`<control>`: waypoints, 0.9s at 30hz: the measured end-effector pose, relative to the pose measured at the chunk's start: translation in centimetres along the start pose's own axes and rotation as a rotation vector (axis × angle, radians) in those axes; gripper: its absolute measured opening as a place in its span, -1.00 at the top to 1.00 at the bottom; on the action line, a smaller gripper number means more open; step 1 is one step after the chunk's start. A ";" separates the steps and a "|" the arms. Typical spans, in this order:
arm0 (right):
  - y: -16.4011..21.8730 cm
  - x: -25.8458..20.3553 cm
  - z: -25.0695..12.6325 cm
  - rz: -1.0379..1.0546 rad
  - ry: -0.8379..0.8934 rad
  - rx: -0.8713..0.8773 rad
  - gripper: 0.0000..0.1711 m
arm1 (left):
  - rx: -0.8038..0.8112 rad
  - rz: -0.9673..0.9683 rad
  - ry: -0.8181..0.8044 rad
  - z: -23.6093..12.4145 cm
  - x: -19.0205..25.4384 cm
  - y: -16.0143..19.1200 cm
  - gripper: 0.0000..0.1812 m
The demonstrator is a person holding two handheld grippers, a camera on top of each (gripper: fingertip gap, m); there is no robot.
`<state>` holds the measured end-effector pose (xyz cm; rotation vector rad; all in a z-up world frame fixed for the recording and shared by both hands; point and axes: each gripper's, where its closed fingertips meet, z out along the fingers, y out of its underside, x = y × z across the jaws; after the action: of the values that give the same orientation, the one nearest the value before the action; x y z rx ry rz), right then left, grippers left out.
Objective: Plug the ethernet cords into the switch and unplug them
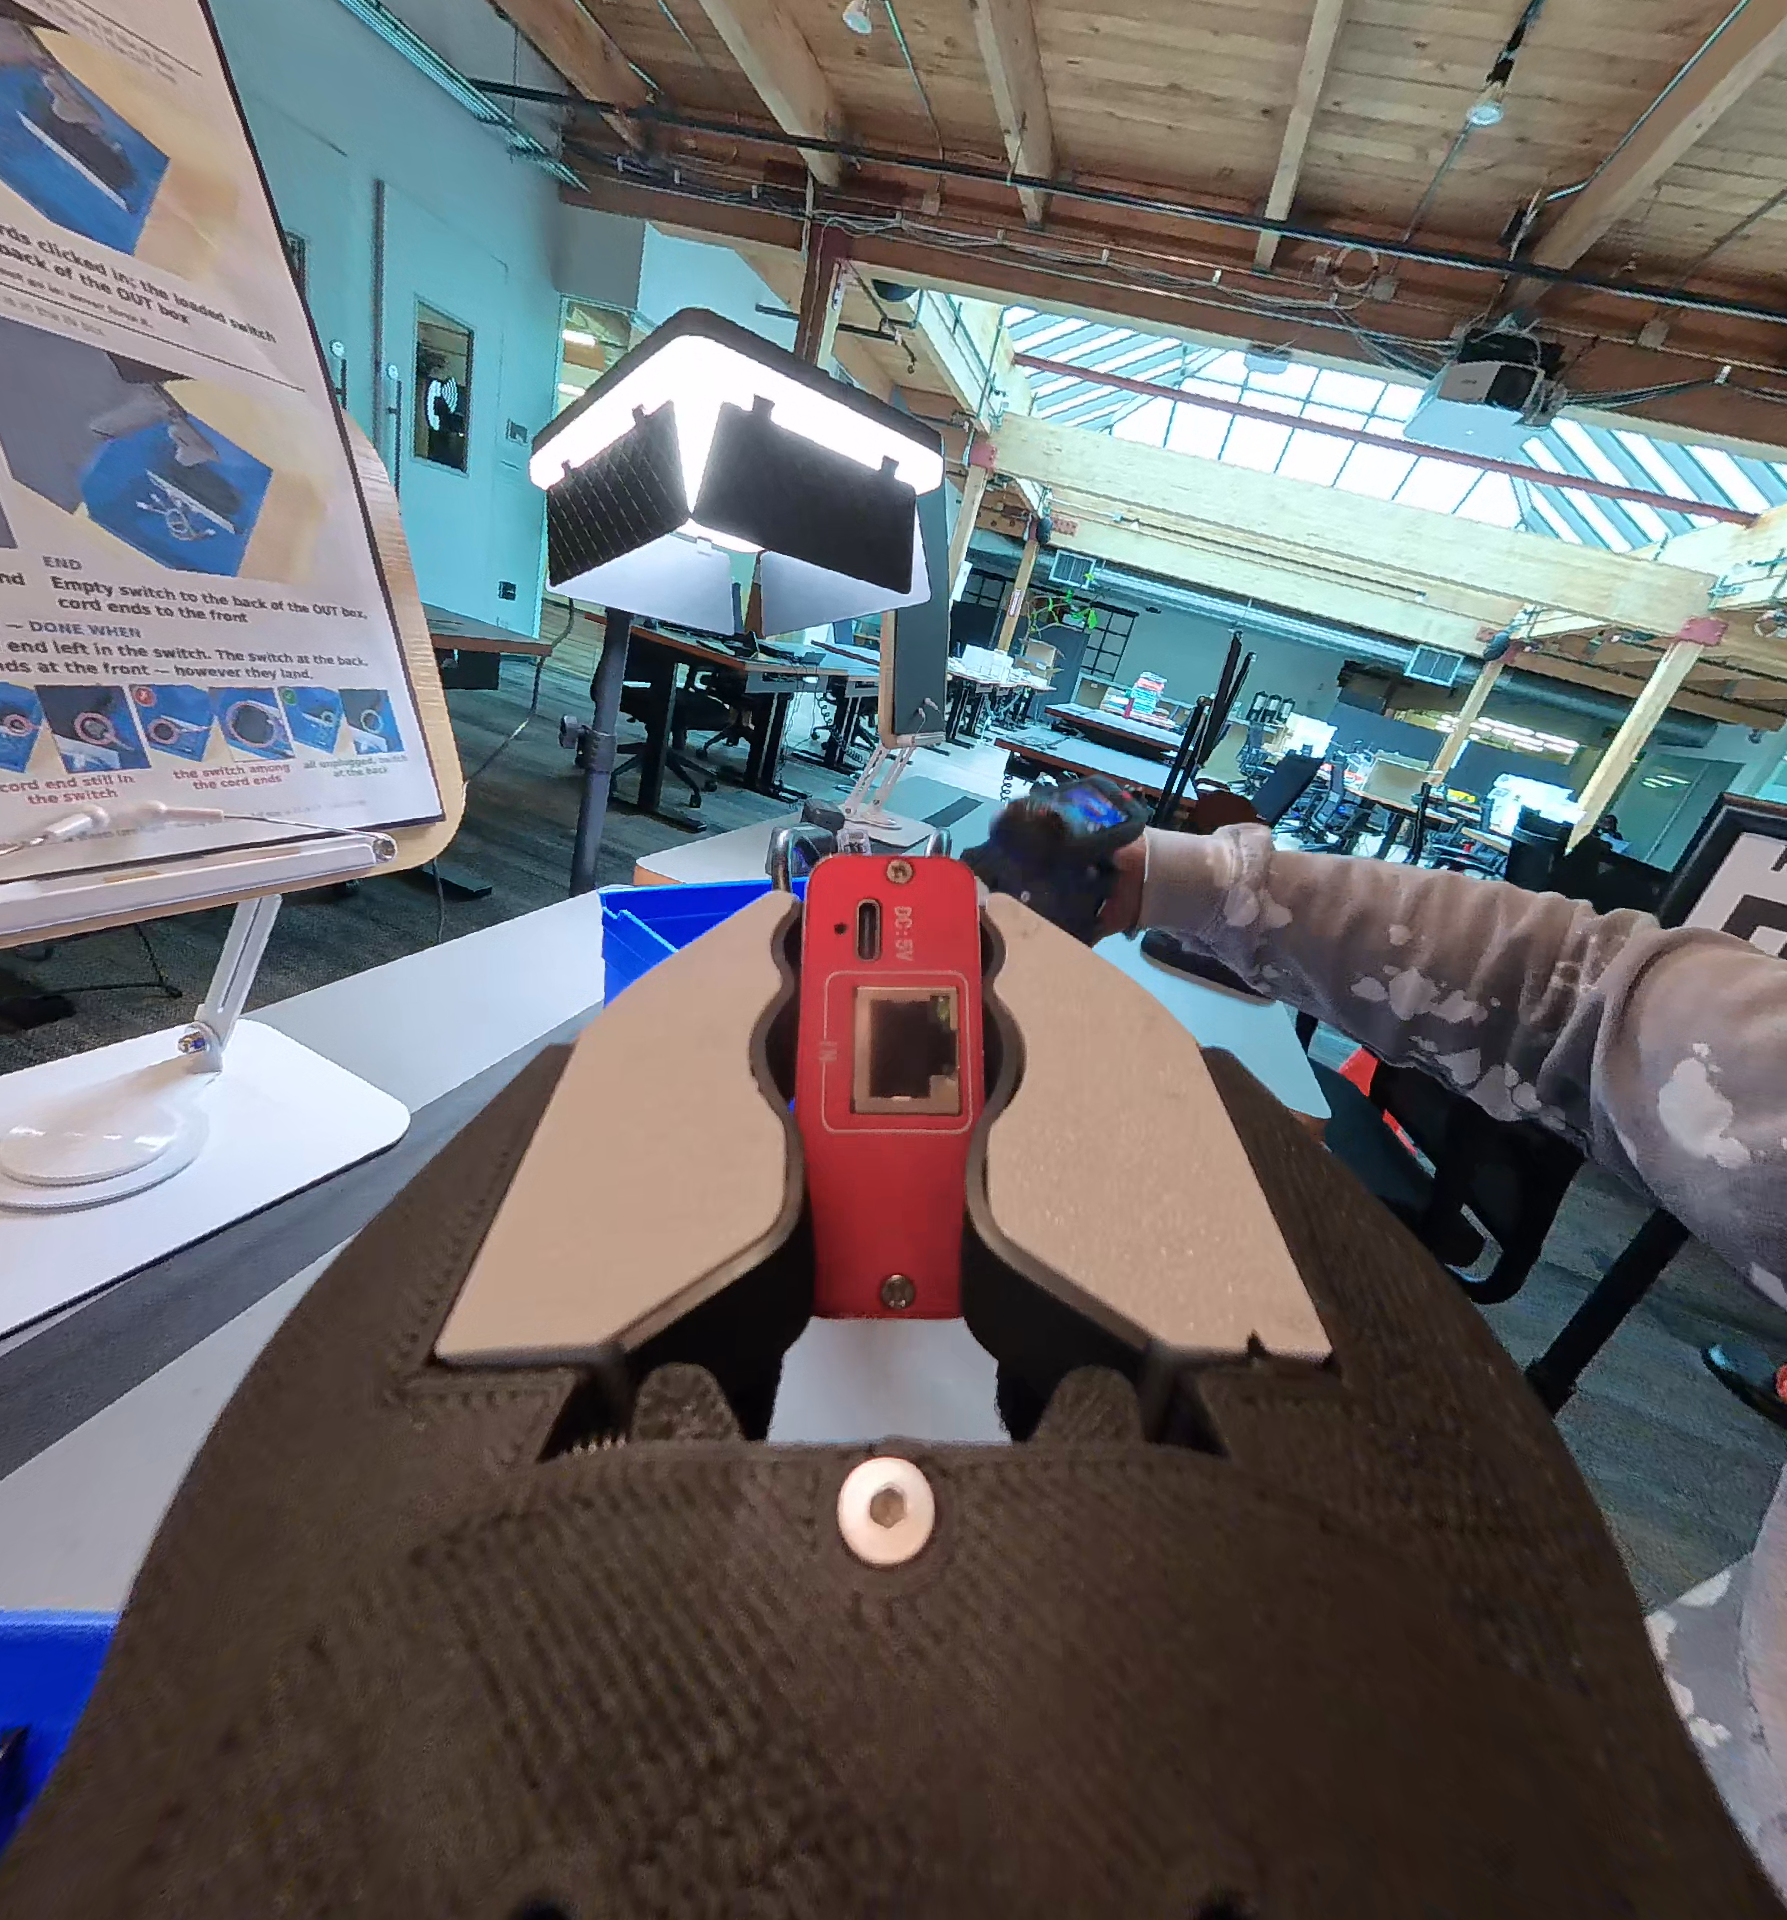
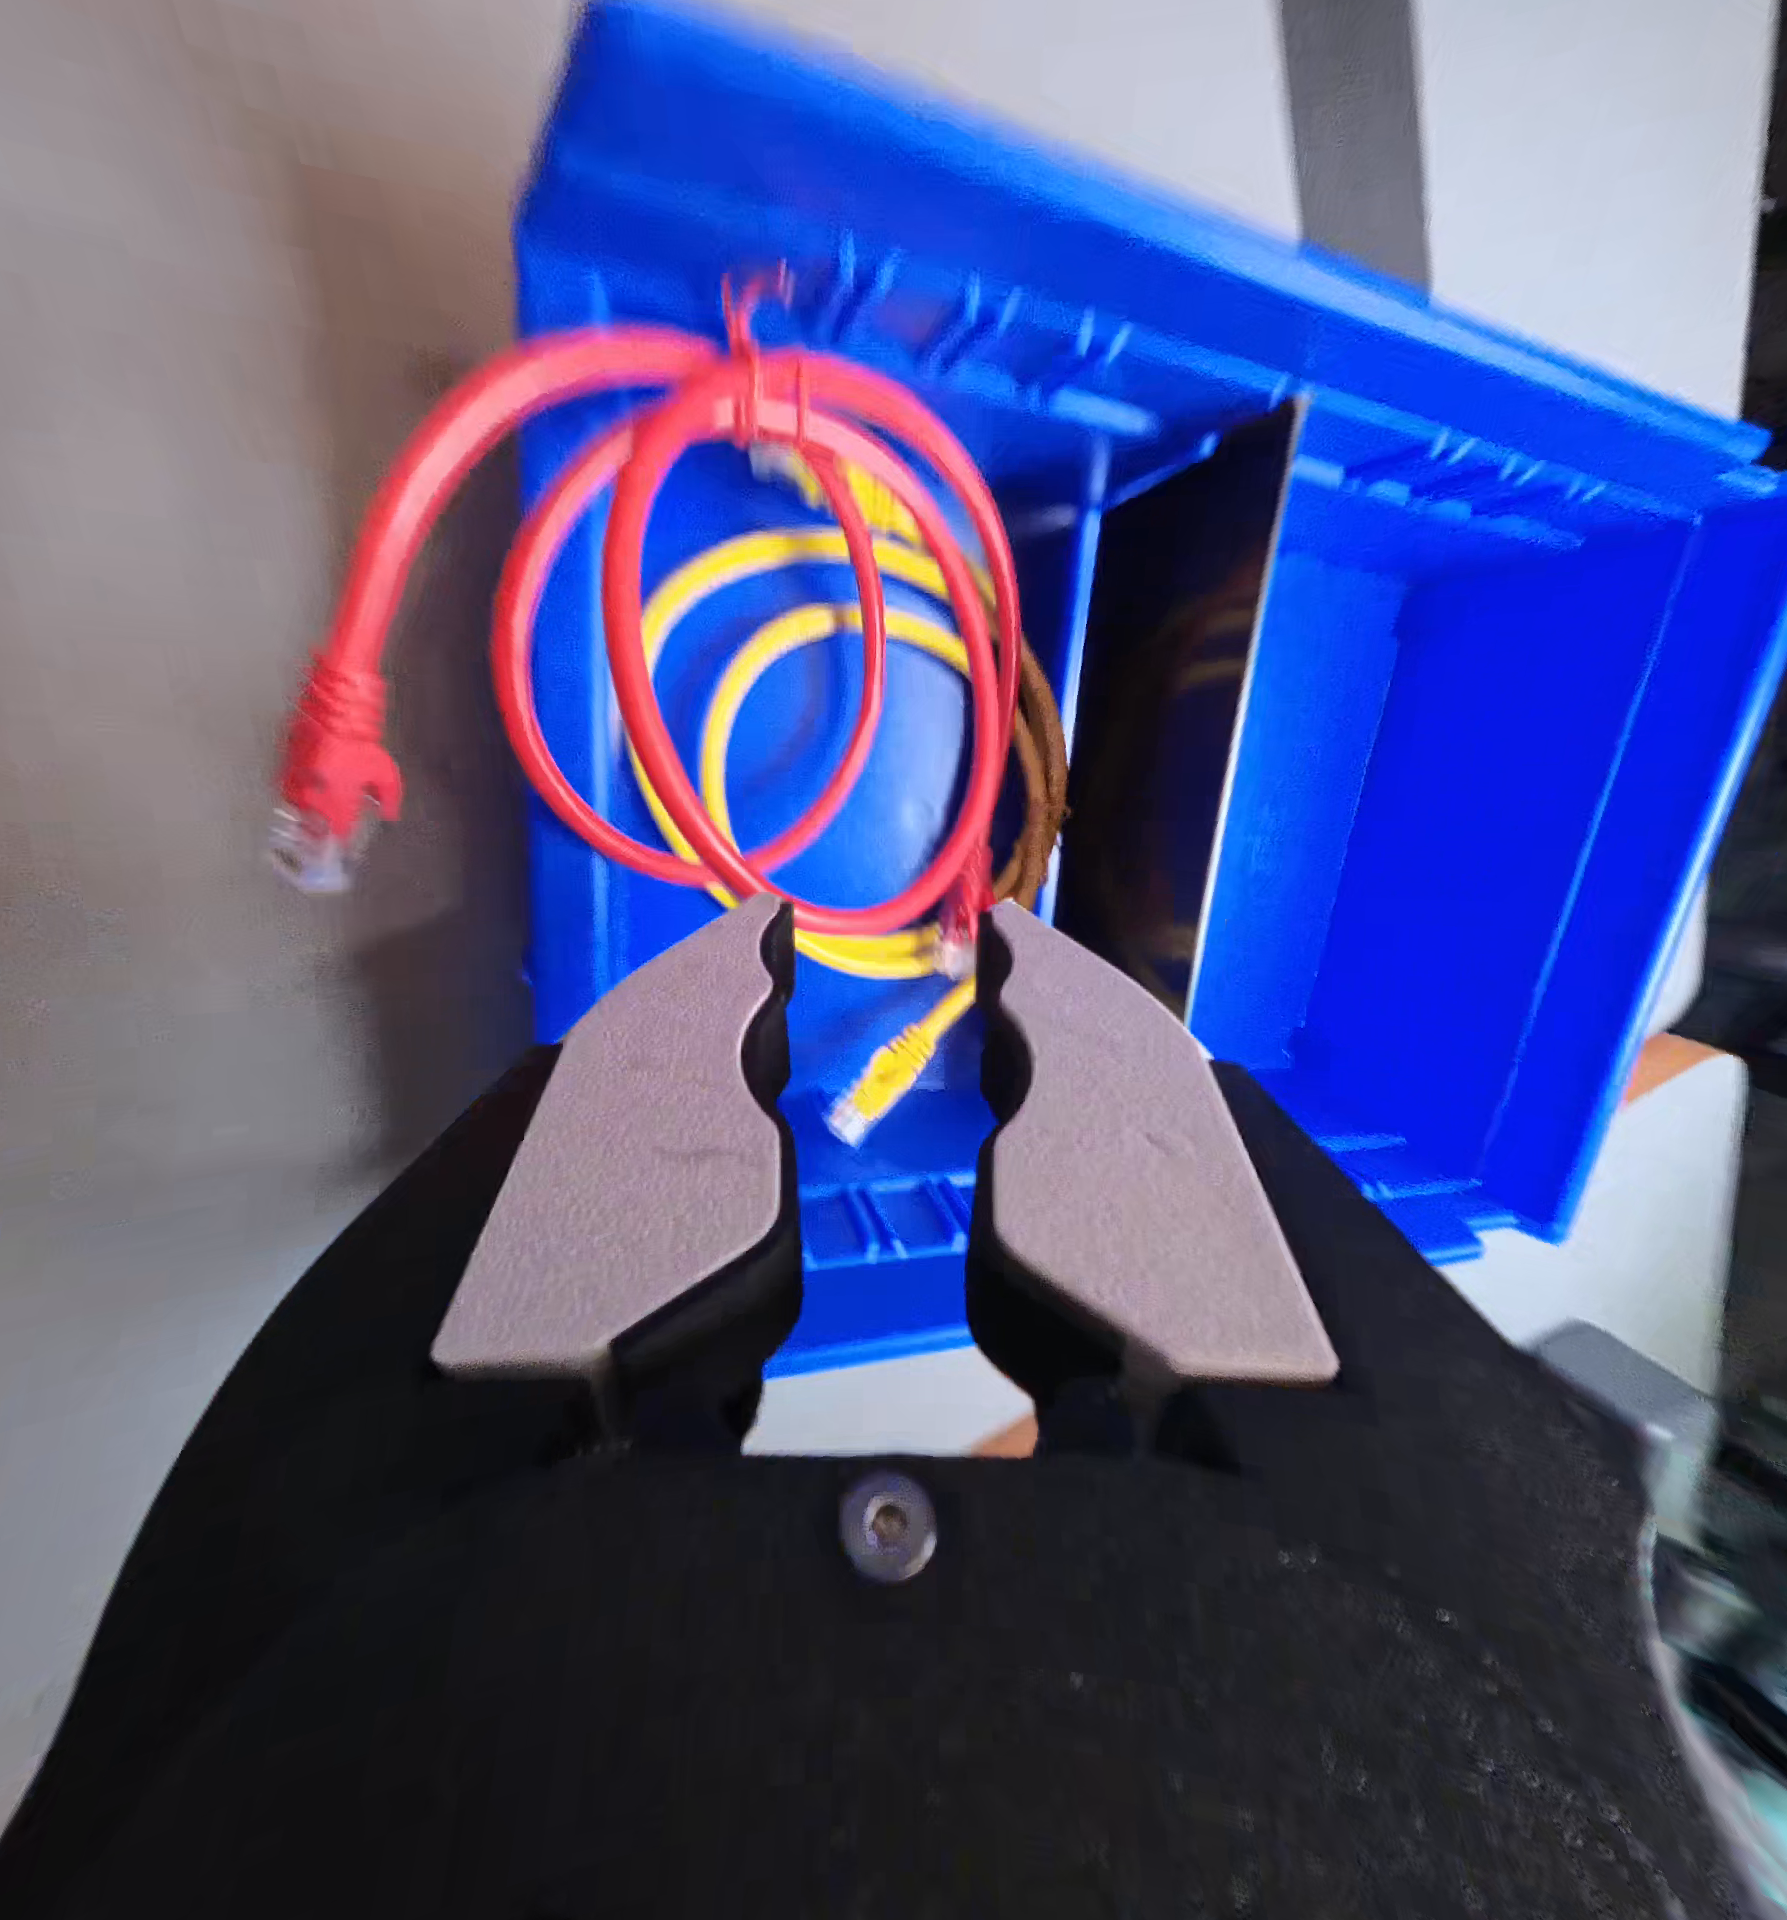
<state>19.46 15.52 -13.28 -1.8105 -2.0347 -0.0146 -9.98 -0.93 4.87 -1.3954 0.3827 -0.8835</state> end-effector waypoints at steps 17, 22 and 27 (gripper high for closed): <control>0.4 -2.1 3.6 -0.311 0.098 -0.284 0.94 | 0.012 0.005 0.007 -0.2 0.5 -0.5 0.67; 2.7 -3.4 5.3 -0.306 0.043 -0.290 0.91 | 0.021 0.009 0.003 -0.6 0.4 -0.9 0.67; 0.8 -4.1 1.3 -0.070 -0.078 -0.145 0.47 | 0.026 -0.011 0.005 -0.5 0.1 -0.7 0.67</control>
<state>20.11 12.08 -15.99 -1.8512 -2.2025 -0.1162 -10.48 -1.32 5.46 -1.3729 0.3666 -0.8988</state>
